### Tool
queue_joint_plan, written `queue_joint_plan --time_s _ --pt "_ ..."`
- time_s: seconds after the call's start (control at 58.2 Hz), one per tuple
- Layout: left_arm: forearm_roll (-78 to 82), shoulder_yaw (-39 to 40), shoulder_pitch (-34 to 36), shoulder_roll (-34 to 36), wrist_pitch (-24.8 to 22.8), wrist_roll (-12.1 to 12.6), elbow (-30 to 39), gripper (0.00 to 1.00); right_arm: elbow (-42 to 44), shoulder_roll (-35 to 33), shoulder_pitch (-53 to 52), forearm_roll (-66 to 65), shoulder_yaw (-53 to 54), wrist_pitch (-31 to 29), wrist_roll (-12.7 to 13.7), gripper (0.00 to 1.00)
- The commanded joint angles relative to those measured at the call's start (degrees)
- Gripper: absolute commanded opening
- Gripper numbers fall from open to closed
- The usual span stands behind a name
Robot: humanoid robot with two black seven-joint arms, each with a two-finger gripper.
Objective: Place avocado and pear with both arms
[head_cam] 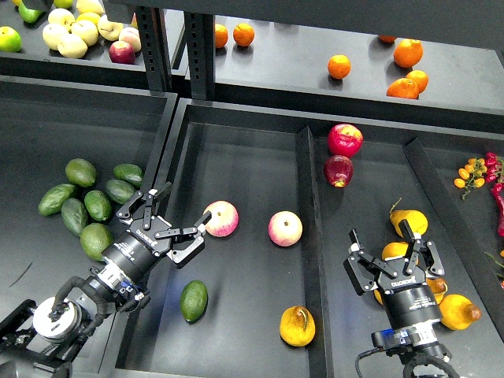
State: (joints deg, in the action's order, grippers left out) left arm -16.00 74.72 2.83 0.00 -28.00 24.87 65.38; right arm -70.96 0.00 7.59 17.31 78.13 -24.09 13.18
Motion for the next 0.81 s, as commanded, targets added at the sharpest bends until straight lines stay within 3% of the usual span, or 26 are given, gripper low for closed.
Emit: queue_joint_plan --time_s 0.0,0.103,0.79 --pt "0.27 -0.18 0.07 0.00 0.00 1.05 0.97 0.99 0.12 0.00 -0.03 0.00 0.18 0.00 0.00 0.99" --pt "0.45 -0.10 0.07 0.00 0.00 0.09 0.89 0.99 0.12 0.00 -0.03 0.00 0.18 -0.08 0.00 0.99" --pt "-0.17 0.08 -0.02 0.00 0.00 0.17 0.45 0.99 0.12 0.00 0.05 0.00 0.27 2.90 0.09 0.99"
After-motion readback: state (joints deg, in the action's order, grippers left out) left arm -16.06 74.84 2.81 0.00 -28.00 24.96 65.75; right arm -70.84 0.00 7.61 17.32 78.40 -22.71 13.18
